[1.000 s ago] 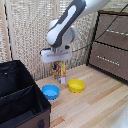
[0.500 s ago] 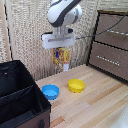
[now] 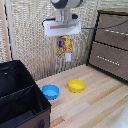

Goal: Position your gripper near the granola bar, please. Lightly grip the granola bar with your gripping tool. Relocate your gripper along with the granola bar toward the leading division of the caddy with caution. Gently release the granola bar into the leading division of the caddy.

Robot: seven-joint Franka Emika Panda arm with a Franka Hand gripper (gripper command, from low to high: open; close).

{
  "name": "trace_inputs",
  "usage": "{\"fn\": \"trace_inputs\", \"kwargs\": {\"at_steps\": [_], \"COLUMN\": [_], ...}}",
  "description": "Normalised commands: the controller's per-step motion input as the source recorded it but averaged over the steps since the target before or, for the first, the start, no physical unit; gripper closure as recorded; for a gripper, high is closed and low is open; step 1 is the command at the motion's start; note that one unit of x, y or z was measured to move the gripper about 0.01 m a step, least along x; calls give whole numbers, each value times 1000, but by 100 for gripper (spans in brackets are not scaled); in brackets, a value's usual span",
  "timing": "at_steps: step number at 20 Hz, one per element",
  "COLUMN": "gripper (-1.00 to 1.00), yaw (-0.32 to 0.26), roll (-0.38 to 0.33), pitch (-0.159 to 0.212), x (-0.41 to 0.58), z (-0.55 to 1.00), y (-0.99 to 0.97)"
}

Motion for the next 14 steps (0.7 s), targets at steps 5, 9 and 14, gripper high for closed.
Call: {"fn": "trace_inputs", "kwargs": {"at_steps": [5,9,14], "gripper": [100,100,100], "yaw": [-240,-209,-169], "roll": [10,-7,-31], "pitch": [-60,-22,8], "x": [-59,-44,-54], "z": [714,499,195], "y": [340,501,619]}}
